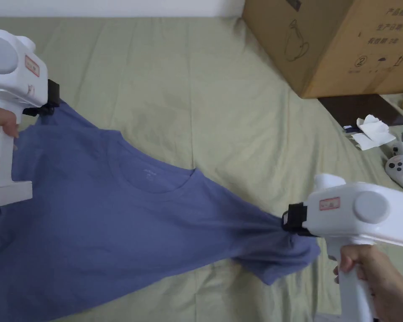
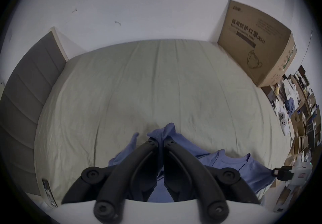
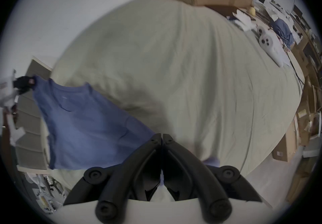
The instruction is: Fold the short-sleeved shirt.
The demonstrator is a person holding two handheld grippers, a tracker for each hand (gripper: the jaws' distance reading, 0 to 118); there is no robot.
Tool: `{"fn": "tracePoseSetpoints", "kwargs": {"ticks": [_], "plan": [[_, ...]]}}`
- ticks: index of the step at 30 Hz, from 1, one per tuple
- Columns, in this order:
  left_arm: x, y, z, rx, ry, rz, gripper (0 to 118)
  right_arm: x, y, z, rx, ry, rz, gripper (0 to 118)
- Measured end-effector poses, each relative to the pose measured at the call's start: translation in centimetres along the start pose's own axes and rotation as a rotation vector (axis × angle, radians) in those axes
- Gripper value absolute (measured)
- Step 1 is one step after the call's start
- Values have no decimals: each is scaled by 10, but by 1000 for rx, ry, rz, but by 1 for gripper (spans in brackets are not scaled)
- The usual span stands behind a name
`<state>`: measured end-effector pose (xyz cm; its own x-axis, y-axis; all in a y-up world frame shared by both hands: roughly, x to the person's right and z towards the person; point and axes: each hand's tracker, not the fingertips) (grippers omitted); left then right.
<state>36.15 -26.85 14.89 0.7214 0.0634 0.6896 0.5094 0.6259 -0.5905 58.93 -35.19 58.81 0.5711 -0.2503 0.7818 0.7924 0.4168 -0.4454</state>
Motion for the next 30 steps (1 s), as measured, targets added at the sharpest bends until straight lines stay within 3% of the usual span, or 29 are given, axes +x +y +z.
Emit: {"fn": "tracePoseSetpoints", "kwargs": {"ticks": [4, 10, 18, 24, 30], "plan": [[-26, 6, 52, 145, -10, 68, 4, -26, 7, 80, 201, 77, 120, 0], [-74, 17, 185, 374, -14, 194, 4, -59, 34, 205, 474, 217, 198, 0], [-133, 3, 359, 692, 44, 247, 4, -92, 63, 343, 800, 231, 344, 0], [-148, -26, 443, 800, 62, 262, 4, -113, 69, 403, 862, 299, 361, 0], [-156, -49, 464, 824, 88, 271, 4, -124, 68, 410, 857, 334, 358, 0]]}}
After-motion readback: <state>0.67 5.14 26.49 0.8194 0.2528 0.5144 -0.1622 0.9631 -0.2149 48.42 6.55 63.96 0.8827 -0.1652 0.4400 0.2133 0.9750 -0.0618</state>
